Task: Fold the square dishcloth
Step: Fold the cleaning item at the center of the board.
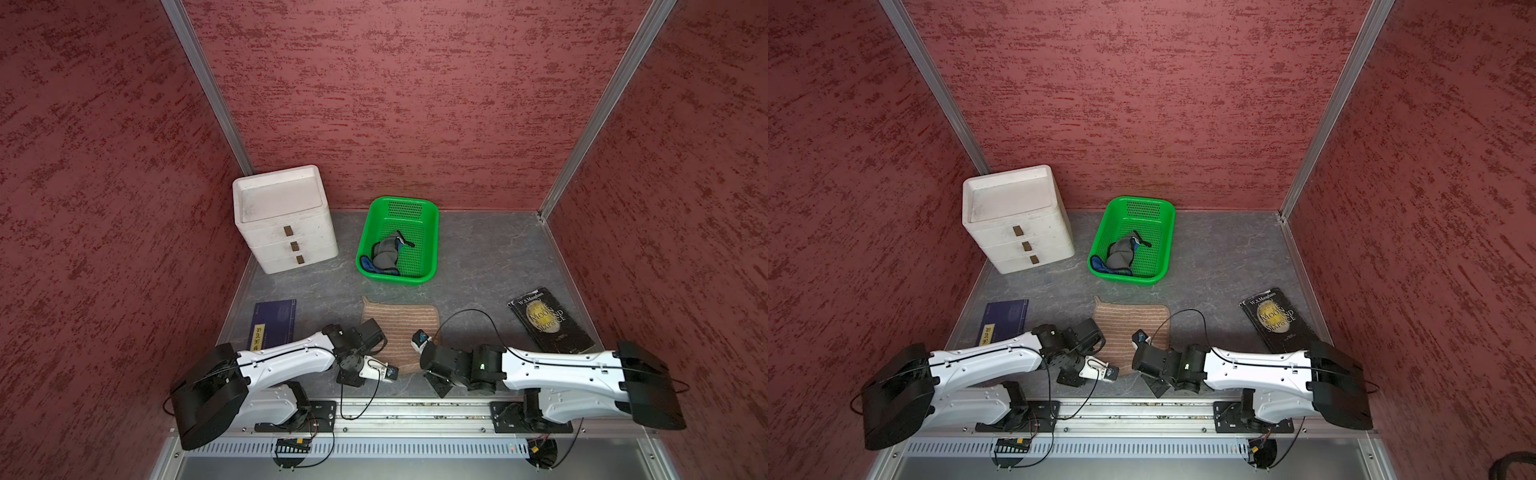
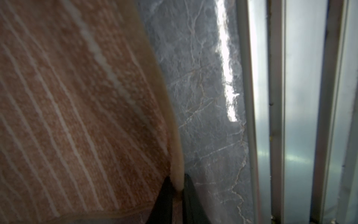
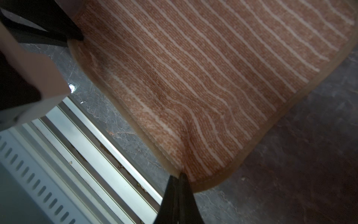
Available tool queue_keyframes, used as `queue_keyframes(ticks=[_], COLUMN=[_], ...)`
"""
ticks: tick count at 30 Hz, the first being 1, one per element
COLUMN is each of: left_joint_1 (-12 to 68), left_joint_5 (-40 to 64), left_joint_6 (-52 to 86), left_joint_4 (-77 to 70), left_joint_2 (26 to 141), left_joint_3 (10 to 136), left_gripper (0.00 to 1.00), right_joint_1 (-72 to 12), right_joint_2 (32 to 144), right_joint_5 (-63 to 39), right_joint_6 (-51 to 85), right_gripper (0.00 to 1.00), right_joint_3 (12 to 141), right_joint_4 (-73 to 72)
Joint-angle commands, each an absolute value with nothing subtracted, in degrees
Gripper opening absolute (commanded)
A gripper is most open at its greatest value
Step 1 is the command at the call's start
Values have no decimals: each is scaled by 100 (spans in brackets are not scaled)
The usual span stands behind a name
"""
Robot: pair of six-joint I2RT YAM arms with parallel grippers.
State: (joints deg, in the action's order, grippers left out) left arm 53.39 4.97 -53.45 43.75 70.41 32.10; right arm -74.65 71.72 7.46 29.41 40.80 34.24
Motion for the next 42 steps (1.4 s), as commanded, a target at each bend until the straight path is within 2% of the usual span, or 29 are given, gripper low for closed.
queue_keyframes(ticks=[1, 8, 14, 22, 33, 42], left_joint_1=[5340, 5247, 4828, 3463, 2874, 2507], left_joint_5=[374, 806, 844, 1490, 1215, 891], left_joint_6=[-5344, -5170, -5376, -5515, -5468, -5476], left_joint_4=[4885, 6448, 6517, 5777, 4303, 3590], left_joint_2=[6810, 5733, 5370, 6291, 7359, 7974], left_joint_3=[3359, 4003, 3942, 4576, 4690, 4744], left_gripper=[2, 0, 0, 0, 1, 2], right_joint_1=[-7408, -7396, -7311, -6569, -5670, -5121], right_joint_2=[7073, 6987, 6934, 7673, 8669, 9278], right_joint_5=[630, 435, 278, -168, -336, -360], right_joint_6=[2998, 2954, 2849, 2287, 1649, 1410], right_gripper=[0, 0, 0, 0, 0, 0], right_joint_3=[4069, 4289, 4460, 5067, 5959, 6132], right_joint_4=[3472, 3780, 4013, 4139, 4130, 3793])
